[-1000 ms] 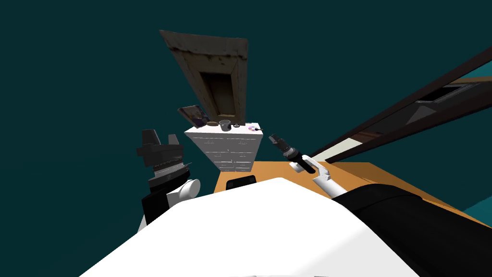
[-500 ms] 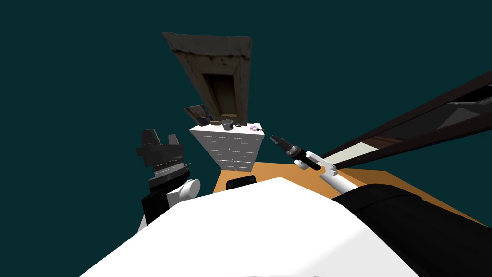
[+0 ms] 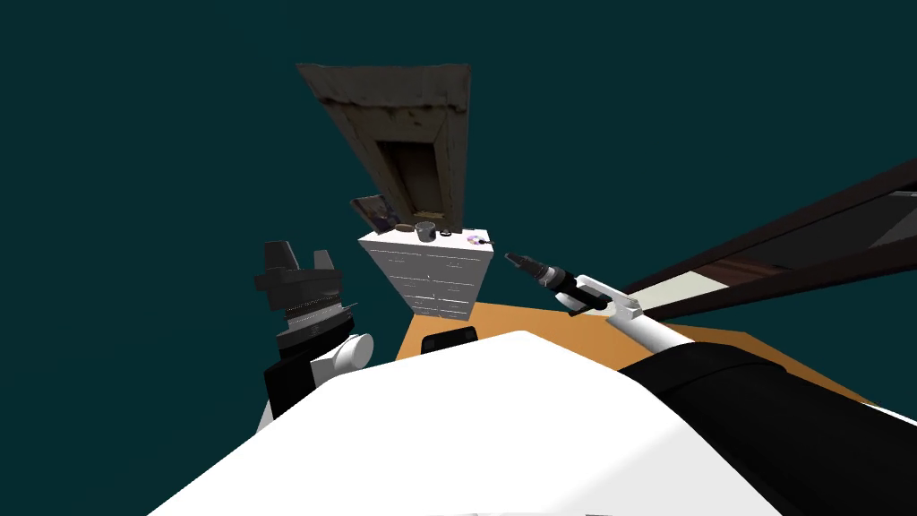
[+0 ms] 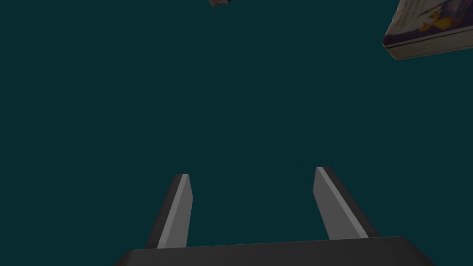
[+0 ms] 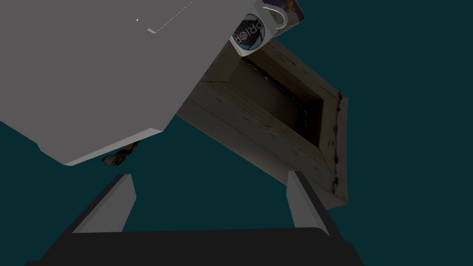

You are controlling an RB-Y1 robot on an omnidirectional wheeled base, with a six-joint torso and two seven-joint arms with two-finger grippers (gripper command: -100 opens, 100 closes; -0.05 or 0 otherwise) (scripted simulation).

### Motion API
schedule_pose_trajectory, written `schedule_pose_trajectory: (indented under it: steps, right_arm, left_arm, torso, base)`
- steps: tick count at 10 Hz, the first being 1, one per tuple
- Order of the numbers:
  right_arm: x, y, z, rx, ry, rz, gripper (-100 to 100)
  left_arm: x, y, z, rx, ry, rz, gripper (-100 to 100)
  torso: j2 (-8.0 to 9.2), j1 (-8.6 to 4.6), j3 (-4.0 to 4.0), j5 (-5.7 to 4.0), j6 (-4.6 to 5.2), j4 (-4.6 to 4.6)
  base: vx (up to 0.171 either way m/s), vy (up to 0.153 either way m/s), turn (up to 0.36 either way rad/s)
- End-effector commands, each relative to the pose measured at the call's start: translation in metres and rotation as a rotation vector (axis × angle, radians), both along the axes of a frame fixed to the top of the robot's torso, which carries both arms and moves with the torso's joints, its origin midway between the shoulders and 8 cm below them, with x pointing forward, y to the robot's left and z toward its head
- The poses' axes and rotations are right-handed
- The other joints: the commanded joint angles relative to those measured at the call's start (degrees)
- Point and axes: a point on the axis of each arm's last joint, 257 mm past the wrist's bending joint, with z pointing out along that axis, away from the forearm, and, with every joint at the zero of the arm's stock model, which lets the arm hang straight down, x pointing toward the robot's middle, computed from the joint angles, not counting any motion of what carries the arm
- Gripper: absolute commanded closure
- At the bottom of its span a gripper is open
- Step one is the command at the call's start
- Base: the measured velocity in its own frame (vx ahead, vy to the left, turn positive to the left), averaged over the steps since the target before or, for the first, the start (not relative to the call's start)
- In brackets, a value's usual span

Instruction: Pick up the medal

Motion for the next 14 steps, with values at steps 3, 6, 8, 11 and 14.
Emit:
schedule_pose_trajectory:
  steps: [3, 6, 8, 11, 14]
  right_arm:
    - [0.003, -0.01, -0.002, -0.104, 0.021, 0.032, -100]
    - [0.006, -0.016, -0.002, -0.185, 0.036, 0.058, -100]
    - [0.009, -0.023, -0.001, -0.25, 0.048, 0.076, -100]
    - [0.013, -0.028, 0.001, -0.339, 0.065, 0.107, -100]
    - [0.017, -0.033, 0.004, -0.422, 0.081, 0.135, -100]
  left_arm:
    - [0.0, 0.0, 0.0, 0.0, 0.0, 0.0, 0]
    - [0.0, 0.0, 0.0, 0.0, 0.0, 0.0, 0]
    - [0.0, 0.0, 0.0, 0.0, 0.0, 0.0, 0]
    - [0.0, 0.0, 0.0, 0.0, 0.0, 0.0, 0]
    - [0.0, 0.0, 0.0, 0.0, 0.0, 0.0, 0]
  torso:
    - [-0.01, 0.07, 0.0, 0.0, 0.05, 0.0]
    - [-0.01, 0.06, 0.0, -0.01, 0.06, 0.0]
    - [-0.02, 0.03, -0.01, -0.01, 0.04, 0.0]
    - [-0.03, 0.06, -0.01, -0.01, 0.06, 0.0]
    - [-0.03, 0.08, -0.01, -0.01, 0.07, 0.0]
  base:
    - [-0.015, -0.029, 0.113]
    - [-0.013, -0.032, 0.092]
    - [-0.021, -0.04, 0.156]
    - [-0.011, -0.031, 0.103]
    - [-0.011, -0.027, 0.075]
